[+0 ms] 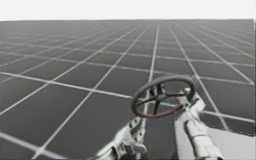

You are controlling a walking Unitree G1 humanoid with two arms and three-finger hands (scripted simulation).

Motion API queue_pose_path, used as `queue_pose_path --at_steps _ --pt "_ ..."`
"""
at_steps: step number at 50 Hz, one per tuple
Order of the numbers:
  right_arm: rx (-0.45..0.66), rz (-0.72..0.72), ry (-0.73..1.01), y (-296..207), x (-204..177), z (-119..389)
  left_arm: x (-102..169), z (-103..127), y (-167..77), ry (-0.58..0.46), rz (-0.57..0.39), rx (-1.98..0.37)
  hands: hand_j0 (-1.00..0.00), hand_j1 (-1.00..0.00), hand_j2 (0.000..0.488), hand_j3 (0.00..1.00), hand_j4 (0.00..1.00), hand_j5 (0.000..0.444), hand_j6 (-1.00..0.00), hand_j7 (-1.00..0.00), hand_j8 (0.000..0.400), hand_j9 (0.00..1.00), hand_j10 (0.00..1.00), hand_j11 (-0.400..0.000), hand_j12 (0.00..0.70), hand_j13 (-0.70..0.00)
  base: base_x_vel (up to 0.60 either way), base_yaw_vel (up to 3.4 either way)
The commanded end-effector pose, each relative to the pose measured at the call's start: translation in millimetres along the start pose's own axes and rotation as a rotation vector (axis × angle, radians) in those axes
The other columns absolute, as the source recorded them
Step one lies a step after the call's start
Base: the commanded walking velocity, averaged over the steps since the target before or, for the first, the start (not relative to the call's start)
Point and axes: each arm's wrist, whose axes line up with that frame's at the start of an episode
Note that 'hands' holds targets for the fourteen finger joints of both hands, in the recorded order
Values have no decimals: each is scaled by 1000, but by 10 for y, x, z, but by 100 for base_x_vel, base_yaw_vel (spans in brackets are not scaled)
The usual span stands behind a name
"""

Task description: Pick up and drop off the object

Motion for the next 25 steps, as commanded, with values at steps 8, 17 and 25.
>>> queue_pose_path --at_steps 8,17,25 --pt "-6 23 -22 99 -54 51 -24 -5 37 -15 -6 -17 0 0 0 1000 1000 0 0 0 0 1000 1000 -400 0 -700 56 8" --pt "-6 23 -22 99 -54 51 -24 -5 37 -15 -6 -17 0 0 0 1000 1000 0 0 0 0 1000 1000 -400 0 -700 53 -10" --pt "-6 23 -22 99 -54 51 -24 -5 37 -15 -6 -17 0 0 0 1000 1000 0 0 0 0 1000 1000 -400 0 -700 46 -22"
